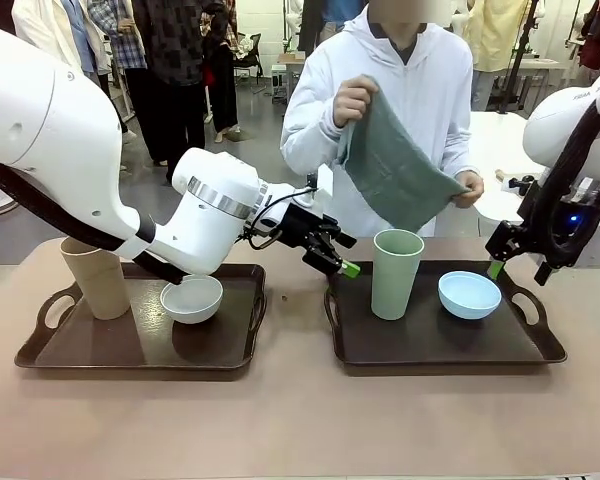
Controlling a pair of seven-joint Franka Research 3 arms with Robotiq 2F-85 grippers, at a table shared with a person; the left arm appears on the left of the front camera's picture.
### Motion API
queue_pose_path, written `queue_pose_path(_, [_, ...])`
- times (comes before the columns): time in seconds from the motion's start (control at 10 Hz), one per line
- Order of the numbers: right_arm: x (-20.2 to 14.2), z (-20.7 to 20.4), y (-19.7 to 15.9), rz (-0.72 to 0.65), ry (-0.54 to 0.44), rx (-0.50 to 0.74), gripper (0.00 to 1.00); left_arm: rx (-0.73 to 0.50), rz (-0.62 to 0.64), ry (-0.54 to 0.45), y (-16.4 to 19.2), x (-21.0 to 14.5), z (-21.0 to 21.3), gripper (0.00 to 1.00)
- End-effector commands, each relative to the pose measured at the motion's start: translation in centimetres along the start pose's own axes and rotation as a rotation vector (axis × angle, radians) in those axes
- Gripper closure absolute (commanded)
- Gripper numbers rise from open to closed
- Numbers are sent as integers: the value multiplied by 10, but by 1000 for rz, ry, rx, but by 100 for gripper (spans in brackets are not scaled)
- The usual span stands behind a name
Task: Set up a tray with a mat and arrange the tableware.
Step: Pick up the Picnic Bowl and Reusable plastic cup from the Handle tray in front of the human's position and hold them in the air.
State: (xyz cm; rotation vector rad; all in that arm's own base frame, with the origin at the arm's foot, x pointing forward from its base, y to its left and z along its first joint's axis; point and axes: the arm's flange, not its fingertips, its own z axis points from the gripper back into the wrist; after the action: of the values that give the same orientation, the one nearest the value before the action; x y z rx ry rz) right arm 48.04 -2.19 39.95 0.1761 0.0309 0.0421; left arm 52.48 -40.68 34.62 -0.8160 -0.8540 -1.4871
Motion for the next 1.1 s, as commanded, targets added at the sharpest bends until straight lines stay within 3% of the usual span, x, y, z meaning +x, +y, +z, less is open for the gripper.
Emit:
queue_pose_path(0.0, [18, -11, 14, -9, 26, -45, 0, 80, -42, -65, -2, -7, -6, 0])
queue_pose_path(0.6, [32, -34, 11, -6, 84, -34, 0, -35, 3, -67, 7, -29, -49, 0])
queue_pose_path(1.0, [39, -52, 4, 17, 106, 13, 0, -20, -16, -129, 17, -20, -72, 0])
